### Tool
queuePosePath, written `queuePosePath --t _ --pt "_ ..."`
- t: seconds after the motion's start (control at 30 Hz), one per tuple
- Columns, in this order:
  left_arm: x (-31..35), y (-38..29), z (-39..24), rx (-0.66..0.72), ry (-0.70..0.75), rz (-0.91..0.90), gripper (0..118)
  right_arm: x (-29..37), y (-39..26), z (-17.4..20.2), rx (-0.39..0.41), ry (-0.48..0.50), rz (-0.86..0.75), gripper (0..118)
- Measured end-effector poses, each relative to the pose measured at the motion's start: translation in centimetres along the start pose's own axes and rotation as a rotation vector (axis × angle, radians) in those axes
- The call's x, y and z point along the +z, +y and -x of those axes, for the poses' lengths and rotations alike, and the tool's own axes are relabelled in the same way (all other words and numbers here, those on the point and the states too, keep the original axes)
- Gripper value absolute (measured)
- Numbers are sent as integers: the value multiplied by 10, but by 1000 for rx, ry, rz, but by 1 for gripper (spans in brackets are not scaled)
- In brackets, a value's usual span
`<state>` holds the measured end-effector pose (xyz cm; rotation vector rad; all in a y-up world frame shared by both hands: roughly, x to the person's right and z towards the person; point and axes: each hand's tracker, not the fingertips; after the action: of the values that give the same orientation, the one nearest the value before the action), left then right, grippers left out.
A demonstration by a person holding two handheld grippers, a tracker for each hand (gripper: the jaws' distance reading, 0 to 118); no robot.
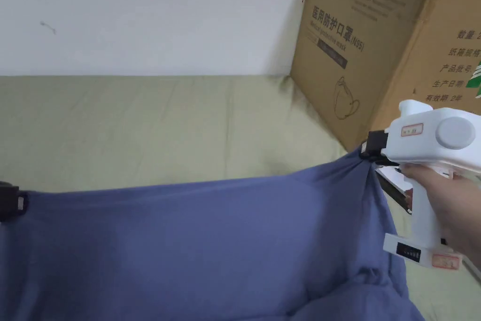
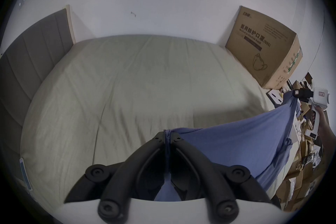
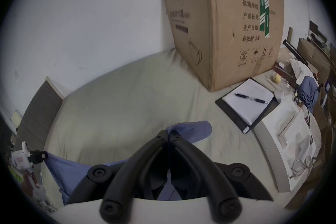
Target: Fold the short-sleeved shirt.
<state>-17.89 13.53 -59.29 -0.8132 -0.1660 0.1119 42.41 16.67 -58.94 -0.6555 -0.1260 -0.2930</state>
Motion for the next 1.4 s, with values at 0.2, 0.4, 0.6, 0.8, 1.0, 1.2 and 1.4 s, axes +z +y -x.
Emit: queuePosePath --t 0.2,0.4,0.6,0.8,1.0,1.2,1.4 --pt "7 -21 -5 16 -6 -9 3 15 -25 -12 27 0 -3 0" --pt "38 -121 5 123 -87 84 3 62 -131 -61 -1 -7 99 0" --pt "57 -210 -3 117 -82 204 3 89 -218 -93 35 -74 241 0" --pt "46 -235 -4 187 -49 176 7 61 -243 -96 -49 -127 226 1" --pt "55 -225 -9 78 139 168 93 57 -230 -85 131 -265 258 78" --pt "122 -198 -11 -24 225 -3 108 135 -189 -67 157 -189 37 114" --pt "224 -177 -48 33 29 -407 108 244 -182 16 159 44 -395 114"
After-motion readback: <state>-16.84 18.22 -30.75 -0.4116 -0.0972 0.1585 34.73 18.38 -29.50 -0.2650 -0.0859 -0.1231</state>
